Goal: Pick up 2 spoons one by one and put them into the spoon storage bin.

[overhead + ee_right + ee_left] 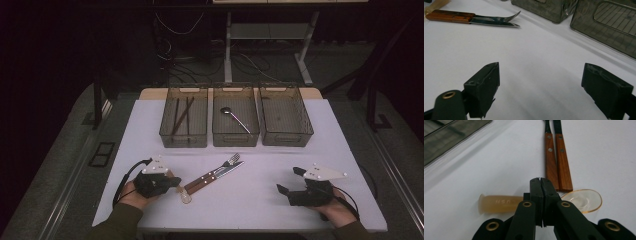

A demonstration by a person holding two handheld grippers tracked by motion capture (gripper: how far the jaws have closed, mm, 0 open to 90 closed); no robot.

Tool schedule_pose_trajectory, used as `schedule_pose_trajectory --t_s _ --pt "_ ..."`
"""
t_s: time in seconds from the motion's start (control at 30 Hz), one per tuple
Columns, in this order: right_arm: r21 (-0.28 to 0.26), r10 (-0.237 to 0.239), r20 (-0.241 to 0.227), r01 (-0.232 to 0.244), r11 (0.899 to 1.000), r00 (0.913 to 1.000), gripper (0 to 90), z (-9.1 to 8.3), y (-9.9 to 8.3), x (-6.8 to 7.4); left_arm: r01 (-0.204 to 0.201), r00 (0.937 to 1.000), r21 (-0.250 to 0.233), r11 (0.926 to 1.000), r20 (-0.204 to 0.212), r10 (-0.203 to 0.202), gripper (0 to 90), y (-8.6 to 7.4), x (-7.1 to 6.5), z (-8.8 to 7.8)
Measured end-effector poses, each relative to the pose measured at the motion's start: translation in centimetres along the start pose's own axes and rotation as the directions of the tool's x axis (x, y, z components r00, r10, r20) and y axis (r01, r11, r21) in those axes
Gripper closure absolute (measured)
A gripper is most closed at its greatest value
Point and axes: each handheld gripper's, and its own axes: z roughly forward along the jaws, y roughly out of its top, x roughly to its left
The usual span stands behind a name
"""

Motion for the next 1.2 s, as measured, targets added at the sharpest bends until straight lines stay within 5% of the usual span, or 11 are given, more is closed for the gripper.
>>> schedule_pose_trajectory --t_s 0.27,0.63,1.2 --pt "-0.001 -0.003 -0.002 0.003 1.000 1.0000 15.3 -0.1 0.0 0.0 0.014 0.9986 0.040 0.9991 0.050 -0.016 88.9 -1.4 -1.0 -0.6" --pt "0.002 -0.004 -0.002 0.004 1.000 1.0000 15.3 0.0 0.0 0.1 0.002 0.9981 0.078 0.9969 0.061 -0.006 88.8 -1.5 -1.3 0.4" --pt "-0.003 -0.010 -0.003 0.010 1.000 0.9999 15.3 0.0 0.1 0.2 0.019 0.9954 0.027 0.9994 0.094 -0.022 89.0 -0.7 -0.9 1.6"
